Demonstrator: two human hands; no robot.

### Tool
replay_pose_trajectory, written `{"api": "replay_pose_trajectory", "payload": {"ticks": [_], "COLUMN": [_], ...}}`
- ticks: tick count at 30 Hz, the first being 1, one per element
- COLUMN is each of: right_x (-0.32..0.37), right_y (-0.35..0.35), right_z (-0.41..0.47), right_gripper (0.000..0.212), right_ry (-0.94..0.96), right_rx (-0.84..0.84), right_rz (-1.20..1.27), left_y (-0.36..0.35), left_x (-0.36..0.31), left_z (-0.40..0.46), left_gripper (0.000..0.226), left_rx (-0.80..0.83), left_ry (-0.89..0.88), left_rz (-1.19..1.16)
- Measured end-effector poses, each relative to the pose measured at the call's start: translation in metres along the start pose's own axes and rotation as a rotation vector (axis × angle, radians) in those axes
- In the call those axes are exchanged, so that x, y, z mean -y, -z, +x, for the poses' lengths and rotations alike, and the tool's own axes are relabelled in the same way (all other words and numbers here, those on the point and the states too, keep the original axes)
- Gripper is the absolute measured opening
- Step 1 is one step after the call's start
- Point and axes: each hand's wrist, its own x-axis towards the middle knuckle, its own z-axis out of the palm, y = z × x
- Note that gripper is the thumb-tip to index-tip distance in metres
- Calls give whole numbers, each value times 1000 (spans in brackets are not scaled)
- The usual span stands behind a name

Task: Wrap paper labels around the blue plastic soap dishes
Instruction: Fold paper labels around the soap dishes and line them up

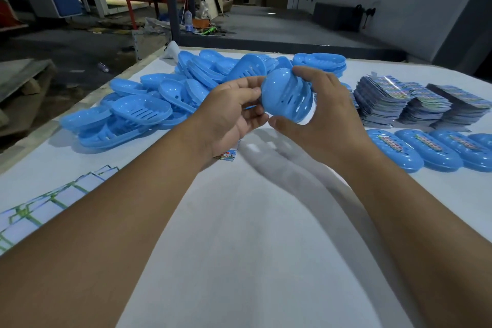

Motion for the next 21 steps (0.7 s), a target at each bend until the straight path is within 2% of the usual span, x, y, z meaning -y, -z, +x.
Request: {"api": "replay_pose_trajectory", "payload": {"ticks": [4, 8, 11, 15, 18, 21], "right_x": [0, -1, -3, -2, -1, -3], "right_y": [2, 5, 8, 9, 7, 5], "right_z": [0, 2, 1, -3, -5, -6], "right_gripper": [81, 79, 76, 77, 74, 67], "right_ry": [-5, -27, -54, -58, -77, -115], "right_rx": [28, 100, 185, 371, 486, 563], "right_rz": [-93, -150, -152, -196, -189, -125], "left_y": [-1, 3, 11, 29, 34, 38], "left_x": [-2, -5, -8, -4, -4, -3], "left_z": [-1, 0, 1, 1, 0, -5], "left_gripper": [26, 24, 27, 26, 31, 44], "left_rx": [7, -40, -261, -429, -446, -360], "left_ry": [93, 125, 113, -129, -96, 25], "left_rz": [-117, 67, 458, 1268, 1541, 1757]}}
